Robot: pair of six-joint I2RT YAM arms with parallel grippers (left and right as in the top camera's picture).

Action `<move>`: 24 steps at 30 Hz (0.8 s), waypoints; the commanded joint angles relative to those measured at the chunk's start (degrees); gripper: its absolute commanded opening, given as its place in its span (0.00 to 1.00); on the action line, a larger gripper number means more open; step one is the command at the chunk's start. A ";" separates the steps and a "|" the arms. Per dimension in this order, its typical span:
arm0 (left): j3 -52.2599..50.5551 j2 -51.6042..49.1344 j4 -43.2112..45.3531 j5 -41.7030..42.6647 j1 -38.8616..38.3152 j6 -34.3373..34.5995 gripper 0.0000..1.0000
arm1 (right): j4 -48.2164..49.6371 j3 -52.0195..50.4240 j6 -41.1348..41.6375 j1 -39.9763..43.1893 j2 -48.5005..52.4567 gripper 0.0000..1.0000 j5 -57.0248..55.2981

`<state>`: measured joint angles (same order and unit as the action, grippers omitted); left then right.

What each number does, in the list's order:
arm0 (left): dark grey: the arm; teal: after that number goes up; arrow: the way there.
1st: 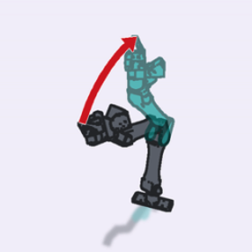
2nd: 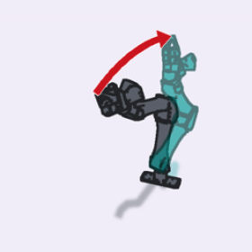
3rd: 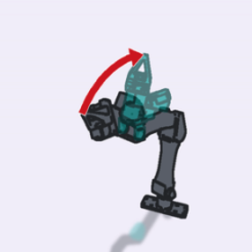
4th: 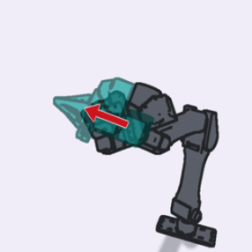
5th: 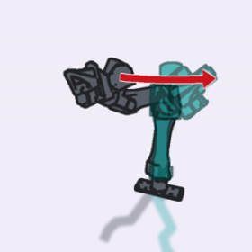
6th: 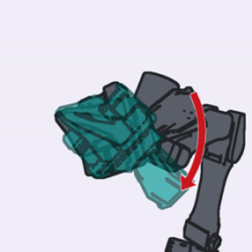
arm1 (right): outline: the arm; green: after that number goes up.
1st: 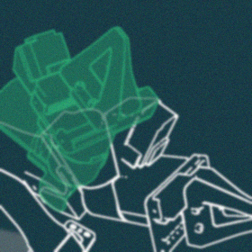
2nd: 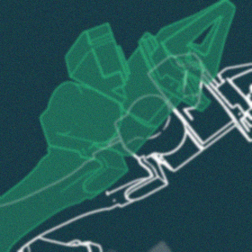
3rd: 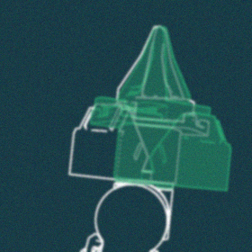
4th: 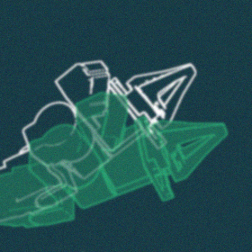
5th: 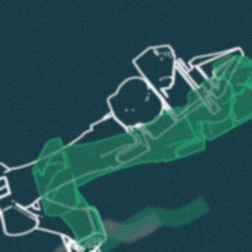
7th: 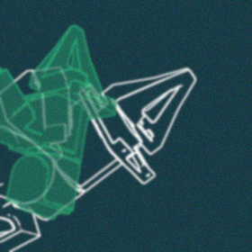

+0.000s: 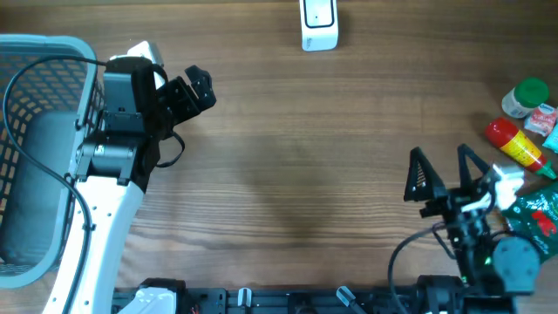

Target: Scan the item barcode

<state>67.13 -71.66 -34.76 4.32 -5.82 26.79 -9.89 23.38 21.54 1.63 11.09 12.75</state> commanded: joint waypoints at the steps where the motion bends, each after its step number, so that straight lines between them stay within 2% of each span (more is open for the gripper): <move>1: 0.15 -0.04 0.17 -0.57 0.33 -1.07 1.00 | 7.23 -7.91 -0.33 -0.31 -6.75 0.99 -4.31; 5: 0.15 -0.04 0.17 -0.57 0.33 -1.07 1.00 | 18.21 -16.87 -0.35 -0.26 -9.62 1.00 -4.42; 7: 0.15 -0.04 0.17 -0.57 0.33 -1.09 1.00 | 19.76 -20.37 -0.31 -0.26 -10.34 1.00 -4.39; 9: 0.15 -0.04 0.17 -0.57 0.33 -1.09 1.00 | 19.50 -23.19 2.16 -0.26 -10.91 1.00 -4.50; 11: 0.15 -0.04 0.17 -0.57 0.33 -1.07 1.00 | 15.93 -23.06 5.40 -0.28 -10.91 1.00 -5.05; 14: 0.15 -0.04 0.17 -0.57 0.33 -1.07 1.00 | 10.21 -23.06 6.03 -0.28 -10.91 1.00 -5.05; 24: 0.15 -0.04 0.17 -0.57 0.33 -1.07 1.00 | 10.36 -23.06 6.01 -0.28 -10.82 1.00 -5.29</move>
<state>67.13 -71.68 -34.74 4.32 -5.82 26.79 0.23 0.36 27.00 1.63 1.04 8.49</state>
